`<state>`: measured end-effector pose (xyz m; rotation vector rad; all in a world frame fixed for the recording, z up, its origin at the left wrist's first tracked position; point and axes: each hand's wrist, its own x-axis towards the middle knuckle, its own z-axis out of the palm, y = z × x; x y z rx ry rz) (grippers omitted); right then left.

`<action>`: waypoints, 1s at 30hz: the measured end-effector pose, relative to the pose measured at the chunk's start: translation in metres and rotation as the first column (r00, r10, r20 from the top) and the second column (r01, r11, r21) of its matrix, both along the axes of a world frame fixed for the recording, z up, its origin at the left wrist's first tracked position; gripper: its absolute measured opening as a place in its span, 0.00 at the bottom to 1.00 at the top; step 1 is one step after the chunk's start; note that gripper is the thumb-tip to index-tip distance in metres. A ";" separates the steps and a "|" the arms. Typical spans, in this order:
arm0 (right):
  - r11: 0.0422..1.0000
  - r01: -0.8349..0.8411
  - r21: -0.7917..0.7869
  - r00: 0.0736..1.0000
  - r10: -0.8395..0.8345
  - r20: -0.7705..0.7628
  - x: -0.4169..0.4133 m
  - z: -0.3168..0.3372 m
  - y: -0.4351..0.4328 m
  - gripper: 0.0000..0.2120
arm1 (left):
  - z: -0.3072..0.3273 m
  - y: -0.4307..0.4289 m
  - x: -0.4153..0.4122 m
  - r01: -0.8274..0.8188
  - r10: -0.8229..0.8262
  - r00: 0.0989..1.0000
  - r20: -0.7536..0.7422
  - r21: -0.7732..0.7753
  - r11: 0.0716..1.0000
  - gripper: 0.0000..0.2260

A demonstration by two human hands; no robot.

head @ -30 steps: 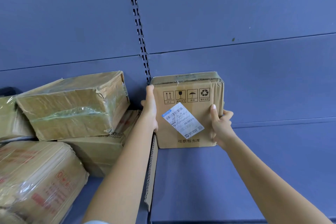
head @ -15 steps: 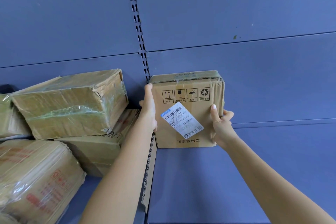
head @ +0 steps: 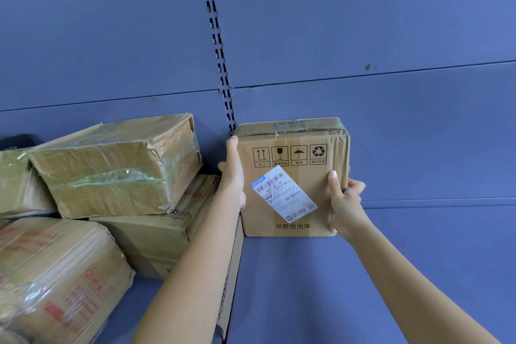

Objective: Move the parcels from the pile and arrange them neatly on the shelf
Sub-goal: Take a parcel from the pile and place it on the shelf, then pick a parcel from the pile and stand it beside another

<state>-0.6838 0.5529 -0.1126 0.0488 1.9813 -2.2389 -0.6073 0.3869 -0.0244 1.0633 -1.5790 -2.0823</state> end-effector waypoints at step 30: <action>0.781 -0.317 0.538 0.466 0.622 -0.629 0.244 0.053 -0.094 0.23 | -0.012 -0.017 0.280 -0.064 0.333 0.933 0.140 -0.844 0.533 0.20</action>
